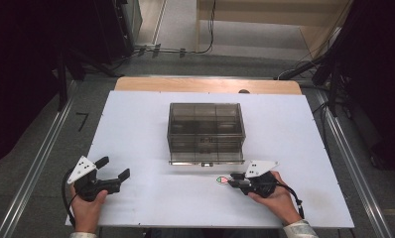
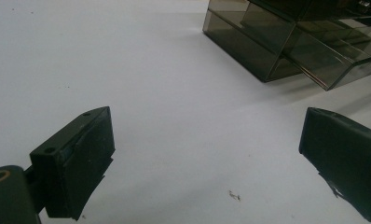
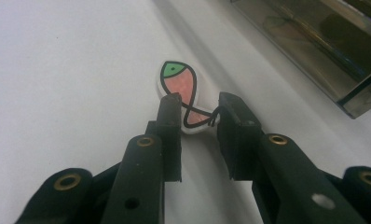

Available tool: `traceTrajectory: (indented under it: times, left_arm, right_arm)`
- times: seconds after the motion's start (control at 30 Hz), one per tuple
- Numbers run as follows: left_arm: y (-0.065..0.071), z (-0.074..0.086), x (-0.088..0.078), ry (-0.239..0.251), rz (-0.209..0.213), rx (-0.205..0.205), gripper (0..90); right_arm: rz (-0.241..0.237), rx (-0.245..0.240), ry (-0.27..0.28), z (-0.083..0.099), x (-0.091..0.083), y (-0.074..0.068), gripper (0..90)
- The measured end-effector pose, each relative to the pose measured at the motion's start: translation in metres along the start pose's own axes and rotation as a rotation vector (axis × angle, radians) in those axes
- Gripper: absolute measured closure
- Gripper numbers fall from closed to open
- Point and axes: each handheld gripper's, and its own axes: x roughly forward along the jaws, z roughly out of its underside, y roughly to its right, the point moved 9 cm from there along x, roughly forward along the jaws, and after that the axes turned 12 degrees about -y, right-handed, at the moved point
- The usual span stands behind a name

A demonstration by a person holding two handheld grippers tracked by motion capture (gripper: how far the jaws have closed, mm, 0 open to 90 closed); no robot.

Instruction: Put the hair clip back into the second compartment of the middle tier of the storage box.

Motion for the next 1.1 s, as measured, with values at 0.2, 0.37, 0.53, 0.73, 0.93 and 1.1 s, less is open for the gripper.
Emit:
traceTrajectory:
  times: [0.2, 0.37, 0.53, 0.73, 0.93, 1.1]
  left_arm:
    - [0.0, 0.0, 0.0, 0.0, 0.0, 0.0, 3.8]
    - [0.0, 0.0, 0.0, 0.0, 0.001, 0.001, 3.8]
    - [0.0, 0.0, 0.0, 0.0, 0.0, 0.0, 3.8]
    - [0.0, 0.0, 0.0, 0.0, 0.0, 0.0, 3.8]
    - [0.0, 0.0, 0.0, 0.0, 0.0, -0.001, 3.8]
    - [0.0, 0.0, 0.0, 0.0, 0.001, 0.0, 3.8]
  right_arm:
    - [-0.006, 0.003, 0.002, 0.0008, -0.0008, -0.0007, 69.5]
    - [-0.009, -0.002, 0.015, -0.0009, -0.0019, -0.0026, 69.7]
    - [-0.01, 0.0, 0.022, -0.0018, -0.0031, -0.0031, 69.8]
    - [-0.019, 0.004, 0.036, -0.0031, -0.0041, -0.0038, 69.8]
    - [-0.025, 0.003, 0.033, -0.003, -0.0039, -0.0042, 69.8]
    - [-0.026, 0.002, 0.02, -0.0017, -0.0021, -0.0045, 69.9]
